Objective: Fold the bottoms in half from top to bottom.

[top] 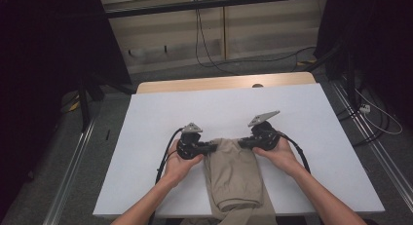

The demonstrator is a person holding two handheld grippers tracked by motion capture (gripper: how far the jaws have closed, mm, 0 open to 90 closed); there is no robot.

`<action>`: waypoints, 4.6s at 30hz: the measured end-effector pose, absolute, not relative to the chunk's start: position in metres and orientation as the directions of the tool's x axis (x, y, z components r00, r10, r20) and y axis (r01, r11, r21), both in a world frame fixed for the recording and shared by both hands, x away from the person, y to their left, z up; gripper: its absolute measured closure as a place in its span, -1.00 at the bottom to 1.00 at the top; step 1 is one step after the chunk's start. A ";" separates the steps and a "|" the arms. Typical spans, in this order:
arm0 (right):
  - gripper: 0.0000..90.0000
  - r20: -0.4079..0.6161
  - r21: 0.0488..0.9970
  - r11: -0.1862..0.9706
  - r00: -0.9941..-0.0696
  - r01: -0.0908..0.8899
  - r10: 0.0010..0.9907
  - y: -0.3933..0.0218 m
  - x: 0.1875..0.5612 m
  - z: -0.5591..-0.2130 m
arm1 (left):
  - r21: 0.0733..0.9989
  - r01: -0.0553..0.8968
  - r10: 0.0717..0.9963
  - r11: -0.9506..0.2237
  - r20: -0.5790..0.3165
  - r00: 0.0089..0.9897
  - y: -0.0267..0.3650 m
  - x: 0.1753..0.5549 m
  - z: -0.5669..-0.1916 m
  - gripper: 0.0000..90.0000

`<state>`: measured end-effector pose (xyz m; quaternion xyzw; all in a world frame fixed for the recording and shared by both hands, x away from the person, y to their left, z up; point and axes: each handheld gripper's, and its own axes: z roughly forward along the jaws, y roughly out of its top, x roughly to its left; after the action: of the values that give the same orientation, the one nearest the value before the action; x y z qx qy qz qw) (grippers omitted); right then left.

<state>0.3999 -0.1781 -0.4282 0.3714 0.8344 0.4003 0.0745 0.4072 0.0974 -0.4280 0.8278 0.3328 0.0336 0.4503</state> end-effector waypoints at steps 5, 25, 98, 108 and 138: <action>0.88 0.186 0.784 0.308 -0.678 0.539 0.711 -0.183 0.408 -0.408 | 0.791 0.530 0.619 -0.306 -0.258 0.741 0.103 0.418 -0.410 0.80; 0.89 0.253 0.860 0.112 -0.606 0.498 0.754 -0.182 0.451 -0.346 | 0.872 0.442 0.698 -0.211 -0.182 0.693 0.108 0.465 -0.349 0.80; 1.00 0.044 0.648 0.585 -0.790 0.489 0.612 -0.137 0.216 -0.442 | 0.629 0.473 0.452 -0.617 -0.208 0.867 0.121 0.270 -0.439 0.86; 0.95 0.158 0.669 0.534 -0.801 0.517 0.577 -0.125 0.222 -0.445 | 0.668 0.481 0.441 -0.568 -0.246 0.863 0.124 0.271 -0.430 0.95; 0.66 0.019 0.677 0.583 -0.803 0.449 0.596 -0.108 0.226 -0.446 | 0.728 0.454 0.405 -0.513 -0.261 0.876 0.119 0.265 -0.415 0.96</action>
<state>0.2264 -0.1076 -0.4464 0.2957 0.8835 0.3477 0.1056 0.2649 0.1194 -0.4153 0.8693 0.2472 -0.0285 0.4270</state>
